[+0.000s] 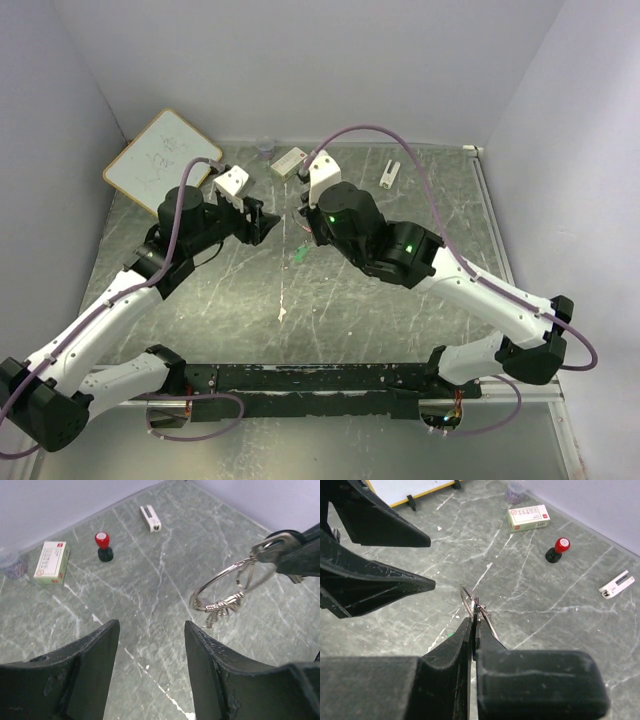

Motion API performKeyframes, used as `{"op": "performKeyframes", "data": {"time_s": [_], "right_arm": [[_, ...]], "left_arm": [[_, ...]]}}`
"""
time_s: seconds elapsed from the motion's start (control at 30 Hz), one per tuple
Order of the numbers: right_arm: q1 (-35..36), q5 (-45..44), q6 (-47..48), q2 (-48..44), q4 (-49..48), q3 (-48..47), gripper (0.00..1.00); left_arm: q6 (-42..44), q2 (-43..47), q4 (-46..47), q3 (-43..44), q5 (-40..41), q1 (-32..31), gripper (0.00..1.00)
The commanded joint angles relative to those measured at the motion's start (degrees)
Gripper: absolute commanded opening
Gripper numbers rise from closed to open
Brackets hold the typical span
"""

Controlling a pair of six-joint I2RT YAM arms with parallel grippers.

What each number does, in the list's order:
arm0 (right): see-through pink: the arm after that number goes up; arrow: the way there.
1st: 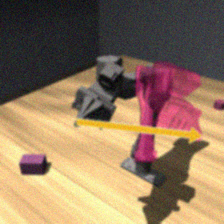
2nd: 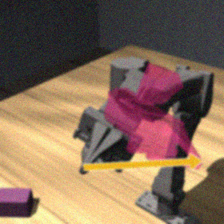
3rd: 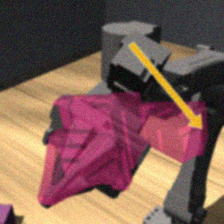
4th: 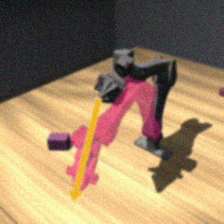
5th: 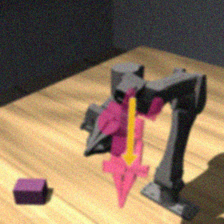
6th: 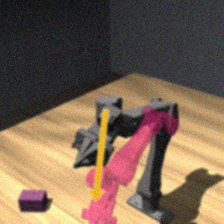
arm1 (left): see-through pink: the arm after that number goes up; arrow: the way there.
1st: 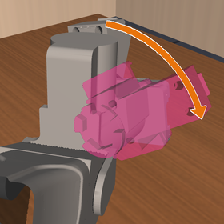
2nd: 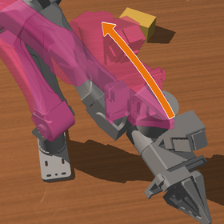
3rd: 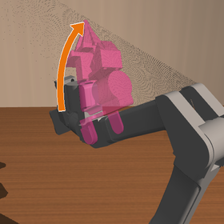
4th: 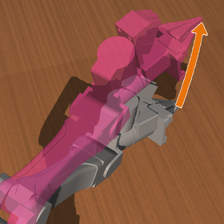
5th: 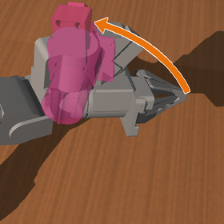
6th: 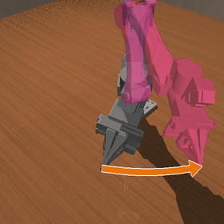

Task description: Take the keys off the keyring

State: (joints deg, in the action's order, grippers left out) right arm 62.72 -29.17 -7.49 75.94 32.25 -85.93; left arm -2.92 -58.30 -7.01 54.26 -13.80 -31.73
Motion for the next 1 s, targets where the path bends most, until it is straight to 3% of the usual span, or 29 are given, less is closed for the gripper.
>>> {"op": "performKeyframes", "data": {"time_s": [0.0, 0.2, 0.4, 0.63, 0.8, 0.97], "right_arm": [[0.2, -1.3, -2.7, 3.0, 8.7, -7.2, 0.0], [1.0, 0.9, -1.5, 2.4, 5.9, -5.7, 0.0], [0.9, 0.5, -0.9, 1.4, 3.8, -4.8, 0.0], [0.9, 0.2, 0.4, 0.5, 0.3, -3.5, 0.0], [0.9, -1.3, 1.3, -0.9, -1.9, -2.7, 0.0], [0.9, -1.8, 1.8, -2.5, -3.9, -1.4, 0.0]], "left_arm": [[-3.0, 2.3, 12.5, -2.7, -5.1, -0.2, 0.64], [-4.1, 1.7, 20.8, -5.7, -8.8, -0.1, 0.64], [-3.5, 0.6, 22.8, -5.7, -13.7, -0.2, 0.7], [-5.8, -1.0, 27.1, -7.8, -18.2, -0.2, 0.66], [-6.5, -3.3, 27.8, -8.0, -21.6, -0.2, 0.52], [-6.2, -4.0, 27.5, -7.8, -21.2, -0.3, 0.21]]}}
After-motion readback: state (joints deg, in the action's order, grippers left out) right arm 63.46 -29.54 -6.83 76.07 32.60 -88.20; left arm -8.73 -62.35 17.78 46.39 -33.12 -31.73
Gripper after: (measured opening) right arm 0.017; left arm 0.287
